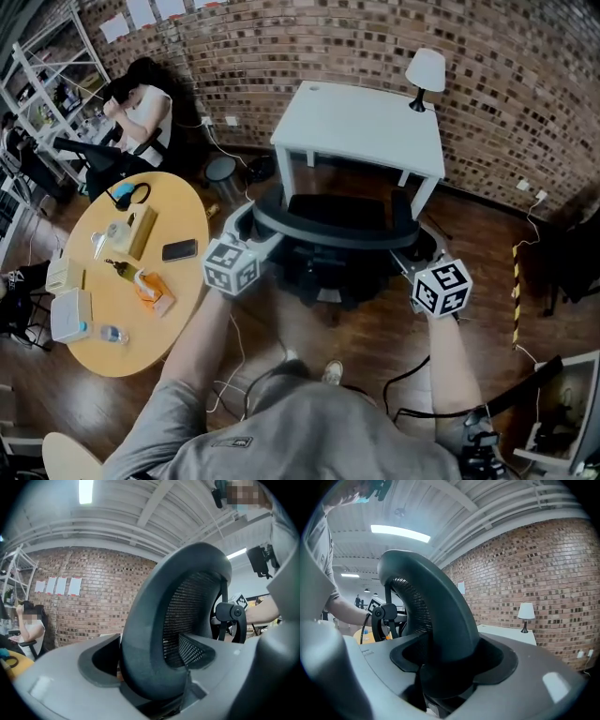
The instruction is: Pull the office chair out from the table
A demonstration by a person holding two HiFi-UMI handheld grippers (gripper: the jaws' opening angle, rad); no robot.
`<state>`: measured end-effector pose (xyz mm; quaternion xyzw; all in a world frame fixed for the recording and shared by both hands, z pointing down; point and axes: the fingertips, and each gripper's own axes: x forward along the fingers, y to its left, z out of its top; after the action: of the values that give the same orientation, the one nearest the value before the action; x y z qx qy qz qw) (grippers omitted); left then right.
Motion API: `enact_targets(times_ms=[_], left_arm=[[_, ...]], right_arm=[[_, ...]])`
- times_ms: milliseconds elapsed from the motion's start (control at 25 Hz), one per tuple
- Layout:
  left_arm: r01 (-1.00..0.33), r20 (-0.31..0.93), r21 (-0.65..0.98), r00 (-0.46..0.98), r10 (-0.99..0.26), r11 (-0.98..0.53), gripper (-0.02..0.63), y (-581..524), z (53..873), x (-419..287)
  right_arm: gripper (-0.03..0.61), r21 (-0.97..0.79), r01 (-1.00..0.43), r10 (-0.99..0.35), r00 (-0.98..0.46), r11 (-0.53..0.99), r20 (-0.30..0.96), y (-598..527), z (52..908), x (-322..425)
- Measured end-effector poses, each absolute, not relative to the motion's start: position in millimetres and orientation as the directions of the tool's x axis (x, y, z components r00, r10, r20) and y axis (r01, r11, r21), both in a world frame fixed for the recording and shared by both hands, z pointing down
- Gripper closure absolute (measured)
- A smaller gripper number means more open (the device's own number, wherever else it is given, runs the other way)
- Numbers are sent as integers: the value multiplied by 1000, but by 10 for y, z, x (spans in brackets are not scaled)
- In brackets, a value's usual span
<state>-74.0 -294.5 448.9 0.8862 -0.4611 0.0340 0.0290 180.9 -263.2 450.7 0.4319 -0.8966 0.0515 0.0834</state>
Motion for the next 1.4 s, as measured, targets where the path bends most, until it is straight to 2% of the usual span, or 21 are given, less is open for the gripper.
enact_targets(times_ms=[920,1400], left_arm=[[-769,74,16,638,-766,-639,230,-1972,4480,-1072],[-793,72,15,609,-790,-609,230,-1438,4442,-912]], right_arm=[[267,-35,-824,-803,-560,565,205,-1472,4490,1445],[267,-23,-806,-790,-586,592,182,-1020,4456,1626]])
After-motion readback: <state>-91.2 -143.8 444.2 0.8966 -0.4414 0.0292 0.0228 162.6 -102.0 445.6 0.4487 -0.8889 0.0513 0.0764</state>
